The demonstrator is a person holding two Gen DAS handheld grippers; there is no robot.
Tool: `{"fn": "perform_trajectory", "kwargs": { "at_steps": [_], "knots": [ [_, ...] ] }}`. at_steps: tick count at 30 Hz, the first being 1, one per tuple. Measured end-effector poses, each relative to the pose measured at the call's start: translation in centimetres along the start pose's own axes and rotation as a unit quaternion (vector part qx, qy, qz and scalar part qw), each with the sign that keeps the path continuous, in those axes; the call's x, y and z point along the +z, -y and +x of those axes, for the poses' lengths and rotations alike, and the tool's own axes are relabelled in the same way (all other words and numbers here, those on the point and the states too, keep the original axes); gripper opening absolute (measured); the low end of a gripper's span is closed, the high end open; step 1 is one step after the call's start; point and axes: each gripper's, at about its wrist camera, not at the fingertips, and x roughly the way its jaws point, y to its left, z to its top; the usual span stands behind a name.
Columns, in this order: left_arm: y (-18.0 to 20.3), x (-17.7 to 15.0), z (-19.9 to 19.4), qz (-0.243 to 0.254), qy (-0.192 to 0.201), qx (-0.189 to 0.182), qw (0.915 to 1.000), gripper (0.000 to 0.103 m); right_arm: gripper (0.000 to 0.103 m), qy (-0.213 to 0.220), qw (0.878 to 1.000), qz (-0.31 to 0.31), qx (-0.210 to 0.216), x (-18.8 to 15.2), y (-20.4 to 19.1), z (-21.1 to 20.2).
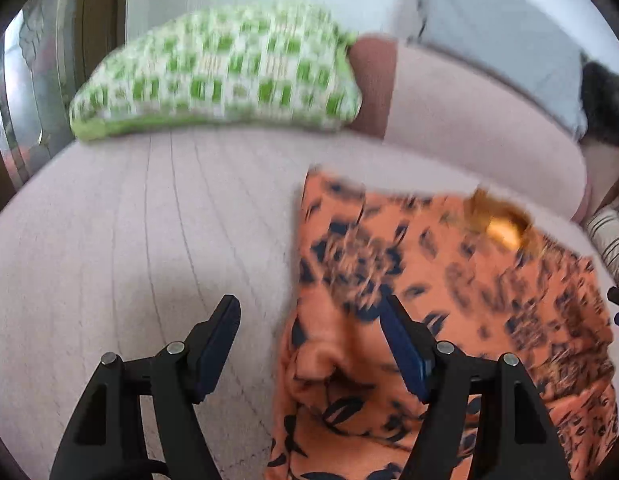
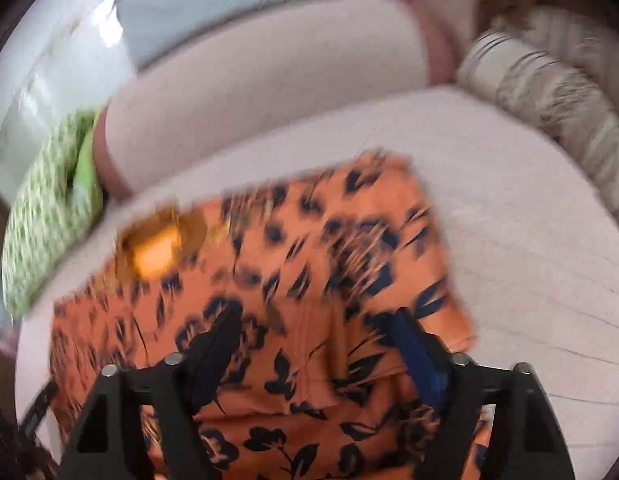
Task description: Fold small clothes
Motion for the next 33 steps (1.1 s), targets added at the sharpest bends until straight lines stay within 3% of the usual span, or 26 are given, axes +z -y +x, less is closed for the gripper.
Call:
{"fn": "perform_trajectory", "kwargs": {
  "at_steps": [3, 5, 7, 8, 9, 11, 12, 14, 16, 18, 19, 20, 21, 22, 23, 24, 25, 27, 28, 30, 32, 33],
  "knots": [
    [0.8, 0.2, -0.8, 0.020, 0.024, -0.018, 0.9993, 0.073, 0.081, -0.014, 0.999, -0.026, 0.032, 2.0, -0.8, 0.5],
    [1.4, -0.2, 0.4, 0.033, 0.001, -0.020, 0.9993, 0.073, 0.081, -0.040, 0.997, -0.054, 0.030, 2.9, -1.4, 2.7],
    [1.7, -0.7, 2.0, 0.042, -0.038, -0.020, 0.9982, 0.073, 0.076, -0.098, 0.993, -0.068, 0.016, 3.2, -1.6, 6.3],
    [1.7, -1.0, 2.8, 0.040, -0.058, -0.019, 0.9973, 0.073, 0.068, -0.129, 0.989, -0.072, 0.009, 3.0, -1.5, 8.2],
    [1.4, -1.1, 3.4, 0.033, -0.072, -0.019, 0.9967, 0.073, 0.040, -0.142, 0.986, -0.086, -0.003, 2.8, -2.2, 9.0],
    [1.0, -1.1, 3.7, 0.021, -0.079, -0.025, 0.9963, 0.073, 0.012, -0.129, 0.982, -0.138, -0.013, 3.0, -4.1, 8.2],
    [1.0, -1.0, 3.5, 0.020, -0.077, -0.024, 0.9966, 0.073, 0.009, -0.107, 0.981, -0.163, -0.021, 3.1, -5.2, 6.9],
    [1.1, -1.0, 3.5, 0.028, -0.074, -0.020, 0.9967, 0.073, 0.009, -0.020, 0.971, -0.231, -0.056, 3.1, -7.7, 3.5],
    [1.4, -0.9, 3.4, 0.033, -0.073, -0.019, 0.9966, 0.073, 0.009, 0.024, 0.963, -0.254, -0.081, 2.6, -8.5, 2.8],
    [1.8, -1.2, 3.5, 0.038, -0.076, -0.018, 0.9962, 0.073, 0.015, -0.027, 0.960, -0.257, -0.106, 2.0, -7.7, 6.5],
    [1.9, -1.2, 3.6, 0.040, -0.077, -0.018, 0.9961, 0.073, 0.022, -0.093, 0.963, -0.234, -0.099, 1.3, -6.4, 9.5],
    [1.8, -1.3, 3.7, 0.039, -0.077, -0.019, 0.9961, 0.073, 0.022, -0.074, 0.971, -0.213, -0.080, 1.3, -5.7, 9.4],
    [1.6, -1.2, 3.7, 0.037, -0.077, -0.021, 0.9961, 0.073, 0.027, -0.055, 0.976, -0.197, -0.071, 1.7, -5.5, 8.5],
    [1.3, -1.0, 3.6, 0.035, -0.079, -0.022, 0.9960, 0.073, 0.048, -0.052, 0.983, -0.167, -0.055, 2.2, -4.9, 7.3],
    [1.4, -1.0, 3.6, 0.036, -0.080, -0.021, 0.9960, 0.073, 0.063, -0.046, 0.987, -0.144, -0.046, 2.5, -4.4, 6.3],
    [1.5, -1.1, 3.5, 0.039, -0.079, -0.018, 0.9959, 0.073, 0.069, -0.027, 0.990, -0.127, -0.047, 2.8, -4.1, 4.9],
    [1.5, -1.0, 3.5, 0.041, -0.078, -0.018, 0.9960, 0.073, 0.069, -0.011, 0.992, -0.118, -0.040, 3.0, -4.0, 3.7],
    [1.4, -1.0, 3.5, 0.038, -0.078, -0.020, 0.9960, 0.073, 0.069, -0.003, 0.994, -0.103, 0.019, 2.8, -4.2, 1.5],
    [1.3, -0.9, 3.6, 0.037, -0.079, -0.020, 0.9960, 0.073, 0.069, -0.027, 0.992, -0.086, 0.090, 2.4, -4.3, 1.0],
    [1.4, -0.9, 3.6, 0.038, -0.079, -0.018, 0.9960, 0.073, 0.069, -0.091, 0.977, -0.057, 0.183, 1.1, -4.3, 2.6],
    [1.4, -1.0, 3.6, 0.040, -0.079, -0.018, 0.9959, 0.073, 0.072, -0.166, 0.970, -0.036, 0.174, -0.9, -3.0, 6.5],
    [1.3, -0.9, 3.6, 0.038, -0.080, -0.019, 0.9959, 0.073, 0.069, -0.168, 0.968, -0.001, 0.186, -1.5, -1.6, 7.7]
  ]
}}
